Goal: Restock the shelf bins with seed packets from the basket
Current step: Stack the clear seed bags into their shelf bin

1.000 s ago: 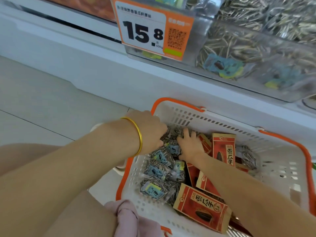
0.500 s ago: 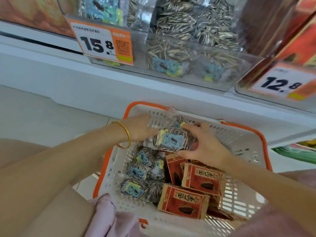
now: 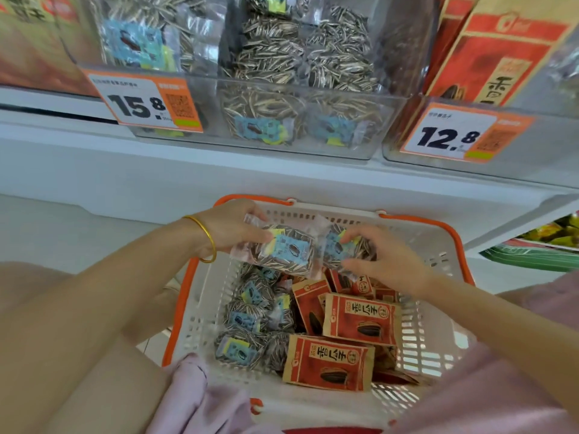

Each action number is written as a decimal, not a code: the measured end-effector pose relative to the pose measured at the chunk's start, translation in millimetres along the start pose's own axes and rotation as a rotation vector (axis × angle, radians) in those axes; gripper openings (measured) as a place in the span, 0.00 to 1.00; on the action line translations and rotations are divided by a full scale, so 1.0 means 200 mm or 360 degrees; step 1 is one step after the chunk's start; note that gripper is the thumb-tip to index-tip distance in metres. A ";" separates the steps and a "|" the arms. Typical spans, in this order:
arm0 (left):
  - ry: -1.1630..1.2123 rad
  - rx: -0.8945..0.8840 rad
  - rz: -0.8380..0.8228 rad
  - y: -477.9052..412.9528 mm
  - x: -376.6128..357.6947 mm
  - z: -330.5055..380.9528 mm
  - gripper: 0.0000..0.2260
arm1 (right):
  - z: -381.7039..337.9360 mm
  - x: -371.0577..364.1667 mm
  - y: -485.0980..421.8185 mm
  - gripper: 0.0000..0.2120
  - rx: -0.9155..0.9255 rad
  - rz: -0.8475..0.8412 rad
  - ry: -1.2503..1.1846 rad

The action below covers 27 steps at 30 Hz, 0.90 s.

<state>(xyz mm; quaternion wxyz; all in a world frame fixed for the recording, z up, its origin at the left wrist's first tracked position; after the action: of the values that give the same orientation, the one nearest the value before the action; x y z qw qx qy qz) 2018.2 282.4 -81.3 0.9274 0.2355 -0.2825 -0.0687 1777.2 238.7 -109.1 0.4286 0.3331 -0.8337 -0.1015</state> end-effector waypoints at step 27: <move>0.0774 0.0065 0.0059 -0.07 -0.10 -0.04 0.15 | -0.03 0.04 -0.03 0.19 -0.0346 -0.0243 -0.1109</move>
<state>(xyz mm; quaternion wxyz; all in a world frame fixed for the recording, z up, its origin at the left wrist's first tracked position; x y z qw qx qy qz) 2007.2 279.1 -103.2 0.9643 0.2585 -0.0565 0.0128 1782.1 229.8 -103.8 0.1433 0.2925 -0.8866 -0.3283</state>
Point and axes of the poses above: each hand's wrist, its own y-axis away from the middle knuckle, its own x-axis out of the back of the hand, z = x × y, the point moved 3 cm from there along -y, towards the middle knuckle, and after that the axes turned 8 degrees about -x, right-handed, at the moved point
